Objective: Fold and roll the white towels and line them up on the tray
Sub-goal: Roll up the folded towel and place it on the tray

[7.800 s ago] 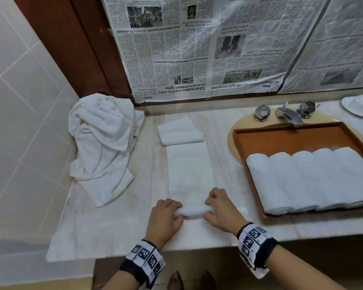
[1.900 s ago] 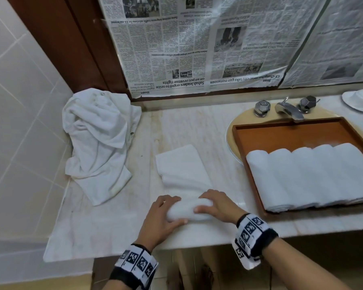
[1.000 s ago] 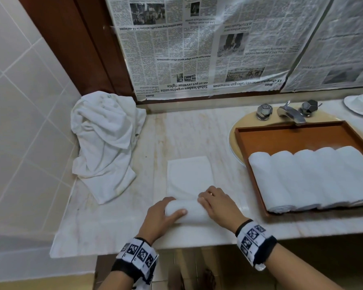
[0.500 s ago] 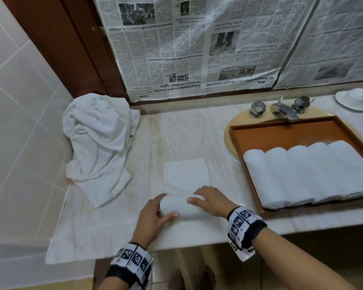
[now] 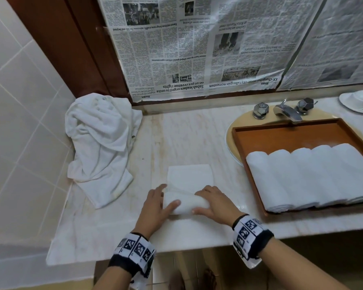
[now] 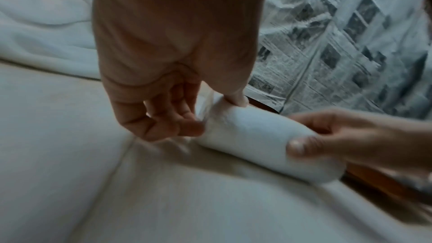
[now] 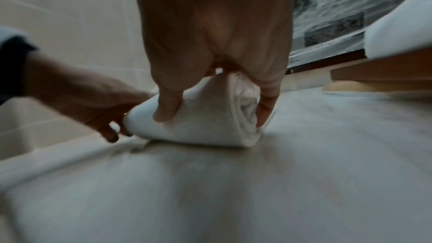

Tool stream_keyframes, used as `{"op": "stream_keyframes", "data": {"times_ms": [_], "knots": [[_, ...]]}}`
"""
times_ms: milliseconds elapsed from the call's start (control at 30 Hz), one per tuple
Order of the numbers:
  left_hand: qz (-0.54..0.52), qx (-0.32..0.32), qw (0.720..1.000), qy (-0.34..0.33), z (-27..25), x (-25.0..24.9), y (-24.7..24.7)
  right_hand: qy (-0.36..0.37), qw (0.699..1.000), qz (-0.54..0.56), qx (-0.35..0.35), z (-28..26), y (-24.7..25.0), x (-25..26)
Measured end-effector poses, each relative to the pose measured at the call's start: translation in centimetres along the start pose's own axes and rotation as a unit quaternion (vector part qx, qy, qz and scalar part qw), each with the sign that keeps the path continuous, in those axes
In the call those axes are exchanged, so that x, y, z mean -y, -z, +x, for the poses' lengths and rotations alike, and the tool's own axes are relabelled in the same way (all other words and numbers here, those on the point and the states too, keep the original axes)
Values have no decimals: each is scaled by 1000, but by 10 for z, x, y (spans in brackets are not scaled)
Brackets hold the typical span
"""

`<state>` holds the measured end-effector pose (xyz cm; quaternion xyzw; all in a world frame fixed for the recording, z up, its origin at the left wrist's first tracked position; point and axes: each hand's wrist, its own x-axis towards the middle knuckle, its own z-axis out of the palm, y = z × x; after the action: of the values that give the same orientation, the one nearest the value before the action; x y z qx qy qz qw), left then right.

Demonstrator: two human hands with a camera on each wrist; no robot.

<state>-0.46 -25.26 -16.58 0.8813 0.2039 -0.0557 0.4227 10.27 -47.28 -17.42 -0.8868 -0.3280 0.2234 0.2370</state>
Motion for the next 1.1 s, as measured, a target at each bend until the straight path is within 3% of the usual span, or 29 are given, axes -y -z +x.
{"op": "stream_keyframes", "data": {"times_ms": [100,233,333,467,600,733,800,933,1033,1100], "knots": [[45,23,997,-60,-2,4,-6,-20,996,46,78,14,20,2],[48,29,998,-42,14,7,-3,-54,991,60,106,20,29,4],[15,56,998,-11,27,1,5,-27,992,-121,-11,8,13,7],[6,55,998,25,33,-9,5,39,981,-148,-123,-4,-12,1],[39,16,999,35,30,-10,-7,-10,999,-22,-46,10,1,-8],[-15,-18,998,-57,18,-5,-17,-52,992,112,34,26,30,-5],[-18,-12,998,-60,19,-3,-14,-62,990,118,49,26,33,-3],[9,39,998,-38,28,1,-2,-69,997,31,1,6,17,4],[-7,92,996,10,30,-2,2,-35,993,-95,-67,-16,6,10],[3,100,994,52,32,-3,2,-18,991,-117,-68,-19,5,7]]}}
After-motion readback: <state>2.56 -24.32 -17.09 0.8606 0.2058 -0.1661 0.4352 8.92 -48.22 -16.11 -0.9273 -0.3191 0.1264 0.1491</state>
